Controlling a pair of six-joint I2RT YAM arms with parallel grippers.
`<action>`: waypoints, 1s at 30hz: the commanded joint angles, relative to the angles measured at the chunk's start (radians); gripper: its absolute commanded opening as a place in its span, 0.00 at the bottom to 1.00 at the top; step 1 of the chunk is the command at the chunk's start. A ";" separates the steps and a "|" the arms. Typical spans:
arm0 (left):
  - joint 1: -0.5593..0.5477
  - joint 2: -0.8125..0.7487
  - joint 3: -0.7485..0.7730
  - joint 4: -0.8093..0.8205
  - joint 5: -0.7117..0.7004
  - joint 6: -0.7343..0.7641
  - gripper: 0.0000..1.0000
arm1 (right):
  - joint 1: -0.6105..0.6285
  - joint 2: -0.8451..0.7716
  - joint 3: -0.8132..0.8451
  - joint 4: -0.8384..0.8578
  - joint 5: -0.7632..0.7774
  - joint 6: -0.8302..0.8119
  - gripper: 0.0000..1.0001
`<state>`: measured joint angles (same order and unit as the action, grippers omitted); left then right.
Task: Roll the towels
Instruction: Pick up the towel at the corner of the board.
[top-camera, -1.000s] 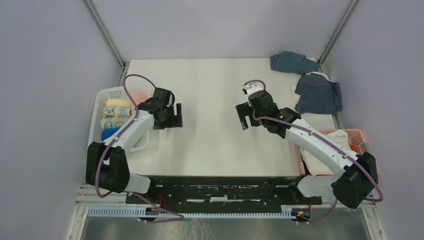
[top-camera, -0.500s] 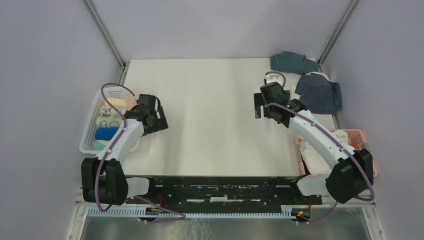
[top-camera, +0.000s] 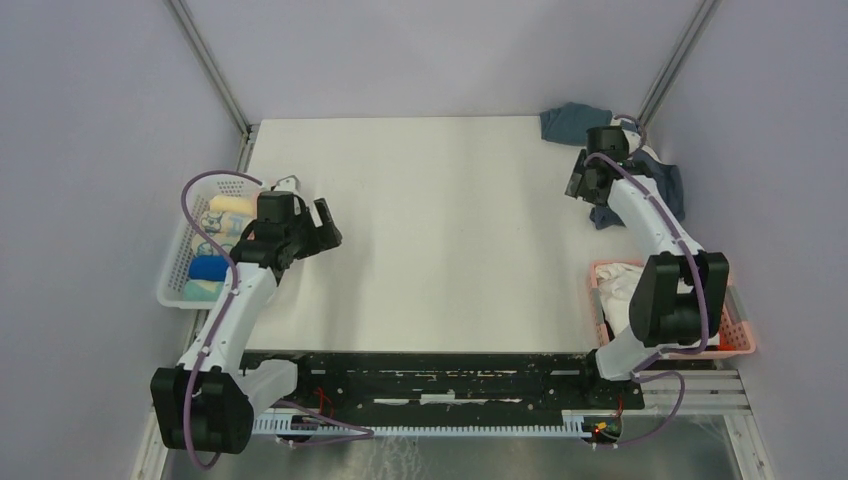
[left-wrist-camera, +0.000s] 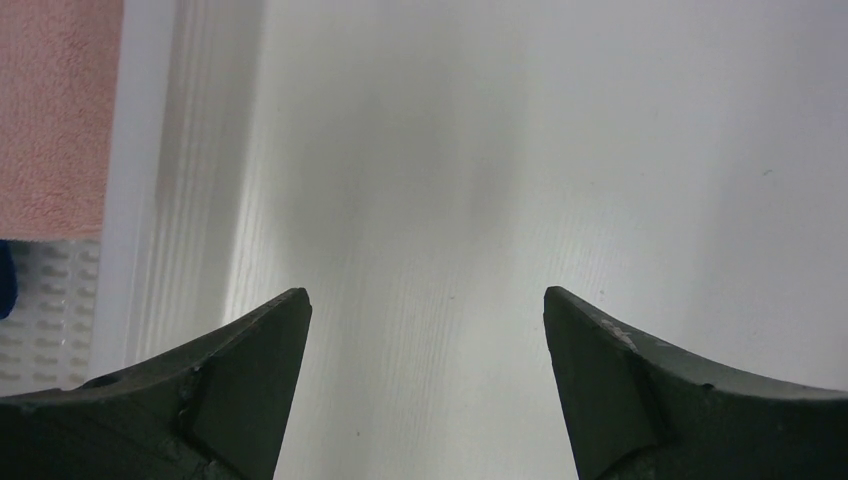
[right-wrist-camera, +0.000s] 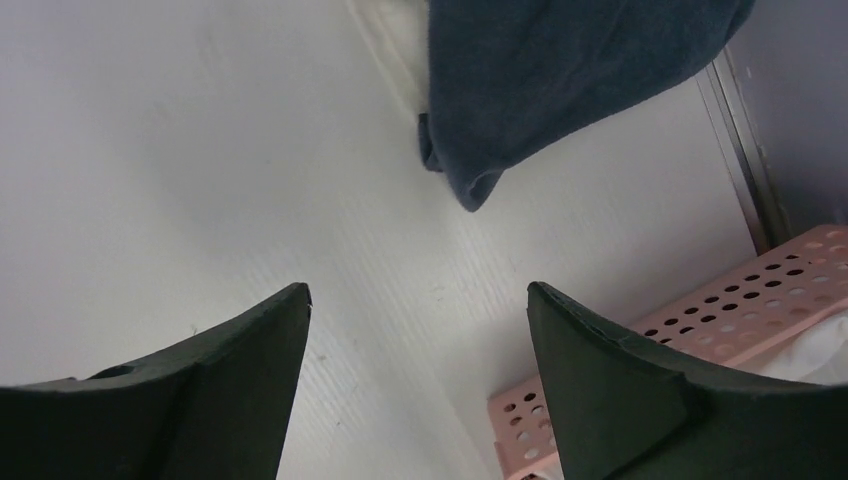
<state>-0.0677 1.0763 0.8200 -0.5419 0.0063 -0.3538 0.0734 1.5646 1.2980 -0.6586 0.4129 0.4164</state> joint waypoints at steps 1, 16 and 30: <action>-0.005 -0.022 -0.015 0.104 0.139 0.069 0.93 | -0.116 0.086 0.060 0.040 -0.071 0.038 0.84; -0.048 0.039 0.009 0.134 0.200 0.052 0.91 | -0.257 0.361 0.110 0.147 -0.210 0.087 0.60; -0.246 0.232 0.182 0.216 0.191 0.029 0.89 | -0.256 0.107 0.172 0.062 -0.191 -0.056 0.01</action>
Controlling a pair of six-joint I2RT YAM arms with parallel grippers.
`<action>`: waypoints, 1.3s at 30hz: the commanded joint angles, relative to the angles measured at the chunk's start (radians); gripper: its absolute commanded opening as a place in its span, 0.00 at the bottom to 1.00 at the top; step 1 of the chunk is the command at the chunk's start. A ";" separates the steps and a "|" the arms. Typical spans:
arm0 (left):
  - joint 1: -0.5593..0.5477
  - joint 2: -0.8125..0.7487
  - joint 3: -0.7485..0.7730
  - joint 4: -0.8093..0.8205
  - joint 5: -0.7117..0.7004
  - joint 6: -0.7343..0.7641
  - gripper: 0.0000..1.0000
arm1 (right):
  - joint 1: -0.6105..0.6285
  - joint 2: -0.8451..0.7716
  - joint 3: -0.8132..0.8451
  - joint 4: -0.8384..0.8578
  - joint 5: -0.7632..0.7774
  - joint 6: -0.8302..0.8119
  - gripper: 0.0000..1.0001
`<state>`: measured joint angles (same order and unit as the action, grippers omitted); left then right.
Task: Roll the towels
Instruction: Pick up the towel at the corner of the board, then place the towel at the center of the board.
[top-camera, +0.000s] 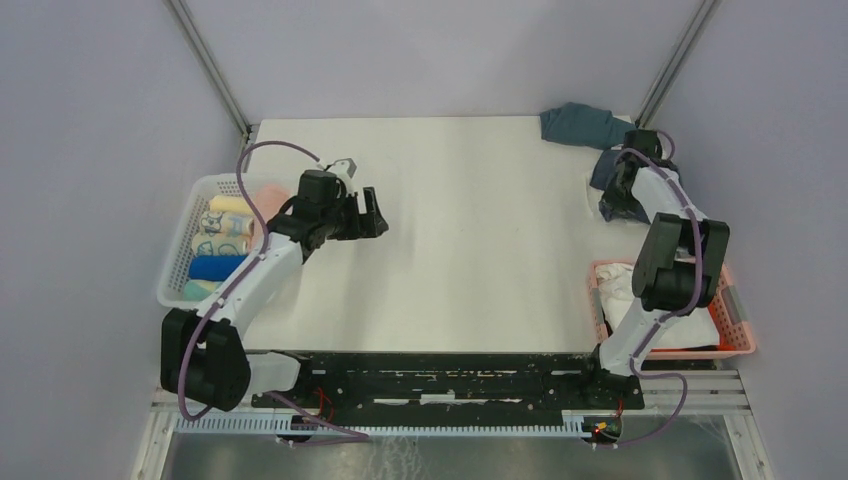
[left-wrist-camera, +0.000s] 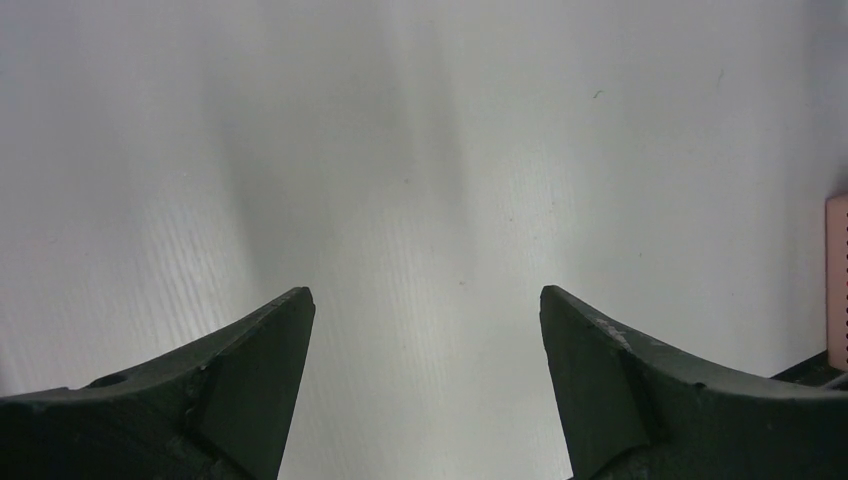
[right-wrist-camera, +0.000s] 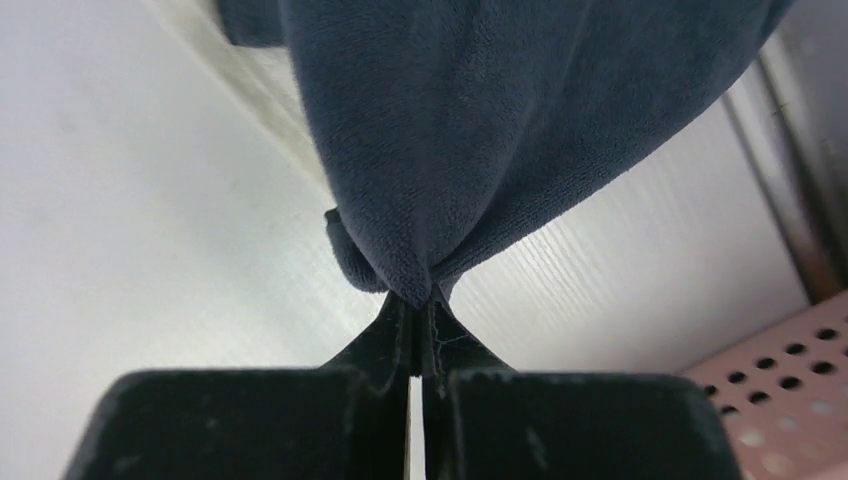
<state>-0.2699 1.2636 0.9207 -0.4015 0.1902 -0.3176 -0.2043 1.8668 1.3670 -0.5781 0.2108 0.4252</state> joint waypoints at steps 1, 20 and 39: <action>-0.052 0.057 0.090 0.076 0.002 -0.002 0.90 | 0.033 -0.224 0.126 -0.033 0.010 -0.079 0.00; -0.066 0.016 0.012 0.095 -0.094 0.011 0.89 | 0.556 -0.332 0.651 0.021 -0.463 -0.161 0.01; -0.097 0.101 0.025 0.081 -0.094 -0.002 0.89 | 0.563 -0.393 -0.023 -0.120 0.116 -0.061 0.42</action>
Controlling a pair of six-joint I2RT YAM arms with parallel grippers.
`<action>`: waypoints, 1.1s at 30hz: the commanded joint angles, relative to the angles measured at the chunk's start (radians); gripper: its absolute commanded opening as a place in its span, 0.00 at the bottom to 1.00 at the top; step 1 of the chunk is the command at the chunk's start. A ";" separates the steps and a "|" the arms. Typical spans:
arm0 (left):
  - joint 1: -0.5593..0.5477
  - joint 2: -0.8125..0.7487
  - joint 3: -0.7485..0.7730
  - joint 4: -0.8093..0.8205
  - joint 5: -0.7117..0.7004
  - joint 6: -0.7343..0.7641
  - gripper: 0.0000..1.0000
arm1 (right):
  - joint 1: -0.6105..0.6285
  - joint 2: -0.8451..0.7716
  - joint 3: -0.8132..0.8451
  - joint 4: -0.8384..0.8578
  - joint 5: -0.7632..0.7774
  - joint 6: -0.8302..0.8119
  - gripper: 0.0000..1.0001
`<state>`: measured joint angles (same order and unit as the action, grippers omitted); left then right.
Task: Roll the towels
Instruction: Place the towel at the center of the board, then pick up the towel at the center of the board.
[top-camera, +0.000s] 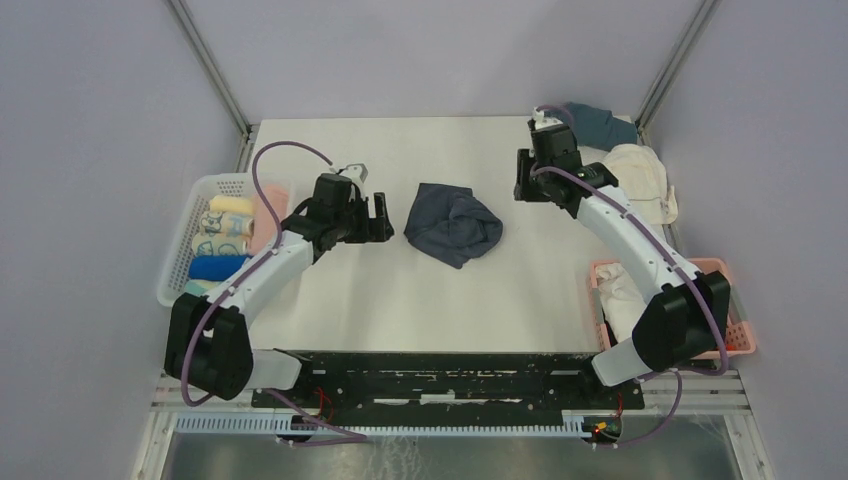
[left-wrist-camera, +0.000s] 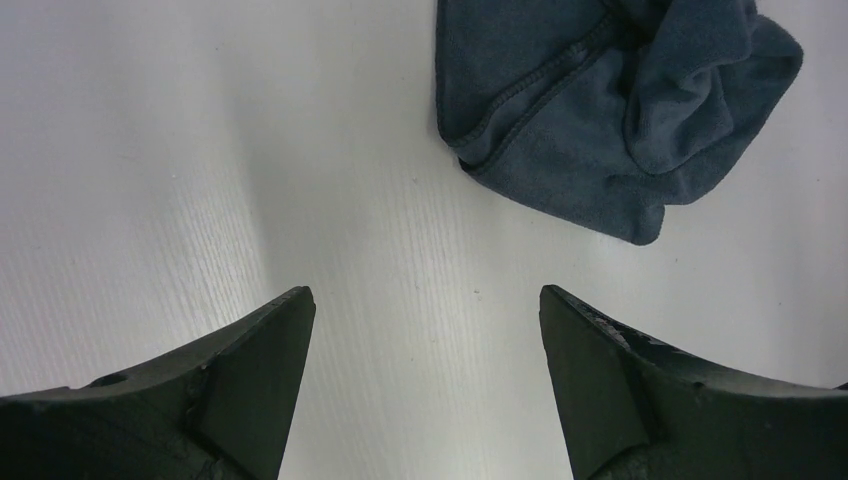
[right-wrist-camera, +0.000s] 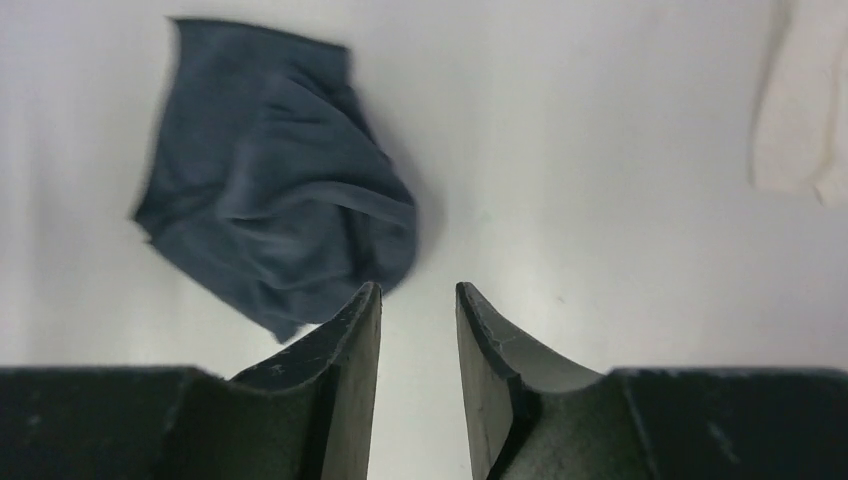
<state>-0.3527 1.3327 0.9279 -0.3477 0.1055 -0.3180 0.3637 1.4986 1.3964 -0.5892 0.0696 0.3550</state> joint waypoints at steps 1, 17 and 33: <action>-0.016 0.046 0.023 0.024 -0.007 -0.005 0.89 | -0.005 -0.021 -0.065 -0.121 0.246 0.004 0.43; -0.035 0.537 0.462 -0.062 -0.036 -0.034 0.72 | 0.127 0.091 -0.112 0.116 -0.156 -0.058 0.51; -0.034 1.044 1.021 -0.131 0.074 0.129 0.62 | 0.139 0.017 -0.260 0.135 -0.202 -0.067 0.53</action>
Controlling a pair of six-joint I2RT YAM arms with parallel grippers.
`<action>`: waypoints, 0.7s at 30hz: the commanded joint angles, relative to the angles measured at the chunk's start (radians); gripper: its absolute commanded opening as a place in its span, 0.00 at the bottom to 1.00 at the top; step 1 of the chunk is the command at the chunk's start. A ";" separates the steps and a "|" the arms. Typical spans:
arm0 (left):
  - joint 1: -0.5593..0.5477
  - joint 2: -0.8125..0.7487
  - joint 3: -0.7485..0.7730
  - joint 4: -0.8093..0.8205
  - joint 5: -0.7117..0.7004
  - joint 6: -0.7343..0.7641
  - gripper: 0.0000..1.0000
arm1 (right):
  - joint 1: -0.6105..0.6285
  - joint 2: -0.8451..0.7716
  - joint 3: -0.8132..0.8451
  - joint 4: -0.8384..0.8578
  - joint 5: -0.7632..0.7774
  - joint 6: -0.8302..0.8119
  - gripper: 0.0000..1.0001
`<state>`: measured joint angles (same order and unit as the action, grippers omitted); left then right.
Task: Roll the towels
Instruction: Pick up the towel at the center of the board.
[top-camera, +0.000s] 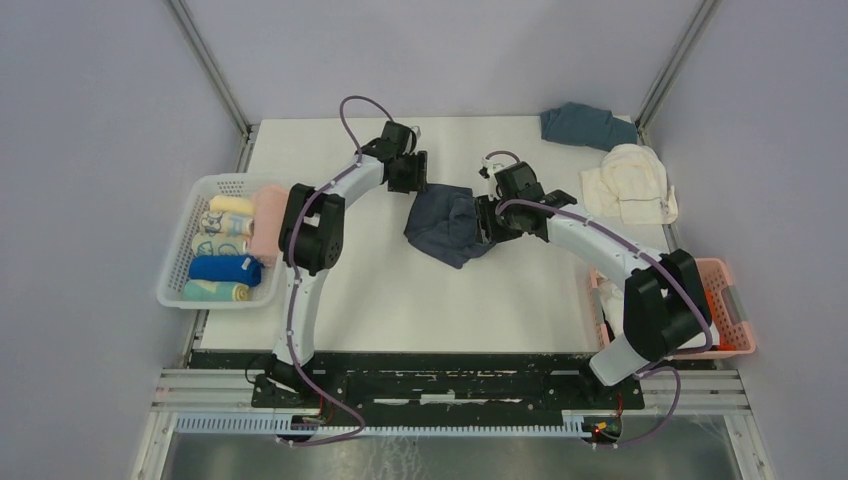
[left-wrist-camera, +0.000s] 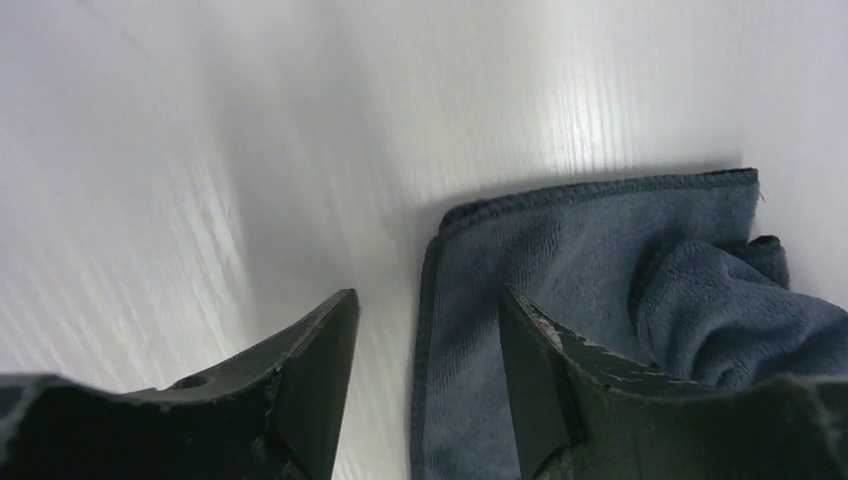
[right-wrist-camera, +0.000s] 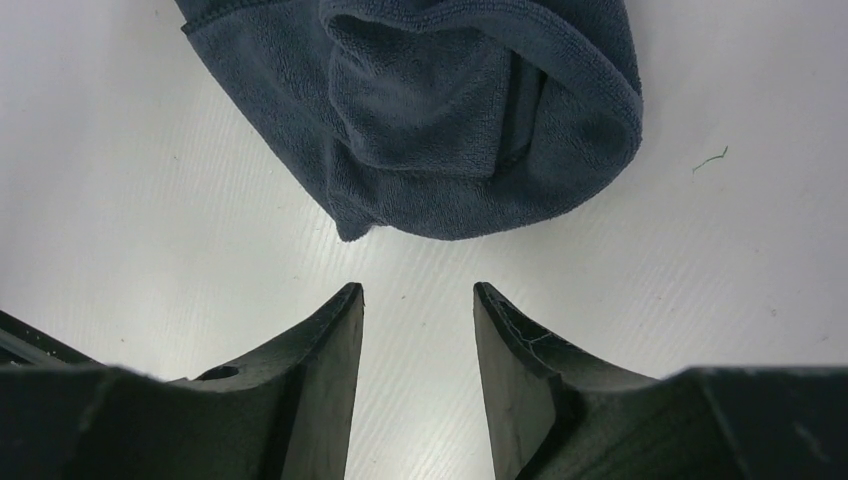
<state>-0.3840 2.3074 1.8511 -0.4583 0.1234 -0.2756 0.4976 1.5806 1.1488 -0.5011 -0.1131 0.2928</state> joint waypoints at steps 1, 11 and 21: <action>-0.002 0.086 0.113 -0.024 0.067 0.098 0.62 | 0.006 -0.068 -0.019 0.048 -0.022 -0.004 0.53; 0.016 0.143 0.127 -0.037 0.230 0.176 0.52 | 0.007 -0.091 -0.038 0.042 -0.024 -0.010 0.53; 0.029 0.090 0.094 -0.003 0.328 0.184 0.26 | 0.006 -0.077 -0.030 0.038 -0.034 -0.014 0.53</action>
<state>-0.3542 2.4126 1.9594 -0.4477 0.3836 -0.1452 0.5003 1.5303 1.1114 -0.4866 -0.1352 0.2901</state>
